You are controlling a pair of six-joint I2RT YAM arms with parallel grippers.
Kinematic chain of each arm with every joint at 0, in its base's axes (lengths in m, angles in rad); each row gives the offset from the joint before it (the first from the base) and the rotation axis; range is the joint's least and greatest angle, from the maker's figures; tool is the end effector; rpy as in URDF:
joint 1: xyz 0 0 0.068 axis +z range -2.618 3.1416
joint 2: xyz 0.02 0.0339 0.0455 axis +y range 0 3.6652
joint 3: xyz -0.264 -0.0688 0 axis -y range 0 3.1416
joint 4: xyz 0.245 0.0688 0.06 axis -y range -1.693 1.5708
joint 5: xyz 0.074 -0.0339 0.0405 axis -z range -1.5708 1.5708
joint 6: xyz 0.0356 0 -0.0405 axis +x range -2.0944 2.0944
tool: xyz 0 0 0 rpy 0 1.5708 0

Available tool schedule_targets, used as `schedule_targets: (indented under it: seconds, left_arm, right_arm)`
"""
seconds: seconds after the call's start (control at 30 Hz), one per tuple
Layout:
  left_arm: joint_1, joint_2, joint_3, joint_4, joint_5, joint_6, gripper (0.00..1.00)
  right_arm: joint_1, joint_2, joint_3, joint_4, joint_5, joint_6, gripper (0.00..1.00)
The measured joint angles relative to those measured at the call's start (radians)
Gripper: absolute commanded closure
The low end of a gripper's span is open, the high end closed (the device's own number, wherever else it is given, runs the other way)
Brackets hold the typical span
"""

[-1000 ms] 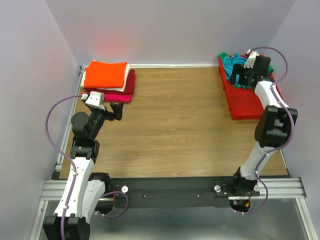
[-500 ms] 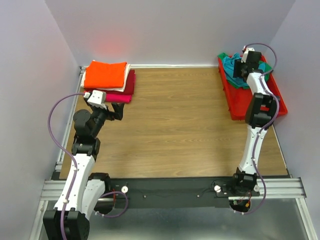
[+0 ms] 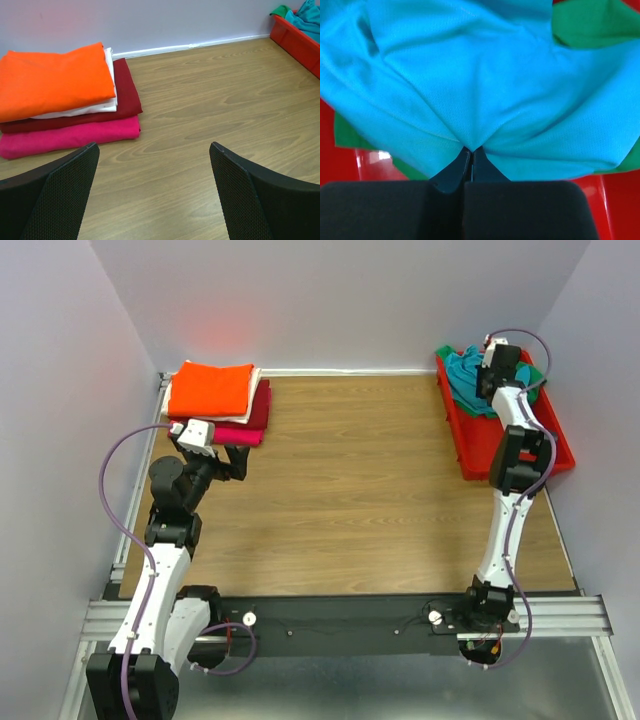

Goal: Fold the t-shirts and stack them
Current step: Grab the tshirt from the pile, then move the tshirt to the center of the board

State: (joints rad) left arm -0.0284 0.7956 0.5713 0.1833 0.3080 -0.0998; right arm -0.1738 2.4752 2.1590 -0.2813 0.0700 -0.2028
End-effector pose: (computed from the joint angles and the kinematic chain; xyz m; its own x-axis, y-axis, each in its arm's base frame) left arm 0.1949 -0.0163 0.3017 -0.0736 -0.0929 -0.9929 0.3241 0.9394 -0.1119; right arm 0.5606 -0.1009 0.1959 -0.5890 -0.1006 -0.8019 0.1132 0.9722 -0.2051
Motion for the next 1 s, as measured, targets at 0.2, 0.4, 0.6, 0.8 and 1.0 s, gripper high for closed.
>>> schedule_targets:
  seconds: [0.2,0.4,0.6,0.8,1.0]
  left_arm:
    - [0.000,-0.001,0.000,-0.002,0.000,0.002,0.02]
    - [0.000,-0.009,0.000,-0.002,0.000,0.001,0.02]
    - [0.000,-0.025,0.000,-0.001,0.001,0.000,0.02]
    - [0.000,-0.044,0.000,0.000,0.012,-0.003,0.02]
    - [-0.002,-0.052,0.000,0.002,0.018,-0.005,0.02]
  right_arm:
    - [0.000,-0.197,-0.259,0.020,-0.029,0.009,0.99]
    - [0.000,-0.526,-0.513,0.066,-0.088,0.030,0.99]
    - [0.009,-0.825,-0.690,0.095,-0.135,0.042,0.99]
    - [0.072,-1.009,-0.724,0.056,-0.166,0.026,0.99]
    - [0.156,-1.043,-0.456,-0.114,-0.340,0.048,0.99]
